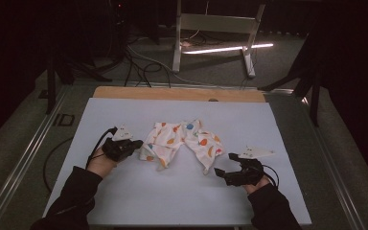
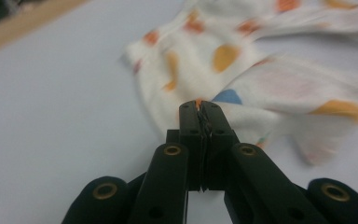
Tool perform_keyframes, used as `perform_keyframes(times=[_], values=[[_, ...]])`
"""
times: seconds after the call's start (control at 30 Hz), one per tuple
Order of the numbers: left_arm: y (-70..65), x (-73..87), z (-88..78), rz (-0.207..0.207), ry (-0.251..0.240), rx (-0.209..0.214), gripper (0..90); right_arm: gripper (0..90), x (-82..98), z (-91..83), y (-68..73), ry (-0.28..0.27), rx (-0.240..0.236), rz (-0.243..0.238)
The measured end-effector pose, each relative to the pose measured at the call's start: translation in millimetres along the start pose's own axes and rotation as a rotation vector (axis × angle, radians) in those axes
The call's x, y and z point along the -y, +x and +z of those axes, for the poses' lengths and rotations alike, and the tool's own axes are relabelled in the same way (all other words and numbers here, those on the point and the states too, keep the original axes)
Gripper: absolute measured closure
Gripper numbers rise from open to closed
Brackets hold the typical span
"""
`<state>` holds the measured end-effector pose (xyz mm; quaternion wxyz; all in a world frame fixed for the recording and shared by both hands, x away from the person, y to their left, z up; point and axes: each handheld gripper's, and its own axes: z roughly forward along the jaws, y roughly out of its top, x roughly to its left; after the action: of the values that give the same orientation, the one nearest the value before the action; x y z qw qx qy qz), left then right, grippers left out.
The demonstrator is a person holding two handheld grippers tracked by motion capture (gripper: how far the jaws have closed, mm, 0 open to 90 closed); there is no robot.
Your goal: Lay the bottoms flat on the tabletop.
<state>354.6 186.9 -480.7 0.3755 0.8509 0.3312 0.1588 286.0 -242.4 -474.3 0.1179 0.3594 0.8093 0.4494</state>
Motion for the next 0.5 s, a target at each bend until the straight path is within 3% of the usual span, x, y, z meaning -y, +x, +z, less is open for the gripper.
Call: perform_keyframes(times=[0.23,0.33,0.43,0.5], values=[[12.4,18.2,17.5,-0.053,0.052,-0.041,86.0,15.0,1.1,0.6,-1.4,0.002,0.001,0.001],[13.1,24.3,14.9,-0.067,0.061,-0.049,71.8,14.9,1.5,0.8,-1.2,0.004,0.004,0.001],[9.8,28.4,3.9,-0.086,0.013,-0.05,56.2,14.9,1.2,0.4,-0.9,0.002,0.004,-0.001],[4.5,30.4,-5.9,-0.092,-0.021,-0.04,50.3,14.9,1.1,0.7,-0.7,0.001,0.008,-0.002]])
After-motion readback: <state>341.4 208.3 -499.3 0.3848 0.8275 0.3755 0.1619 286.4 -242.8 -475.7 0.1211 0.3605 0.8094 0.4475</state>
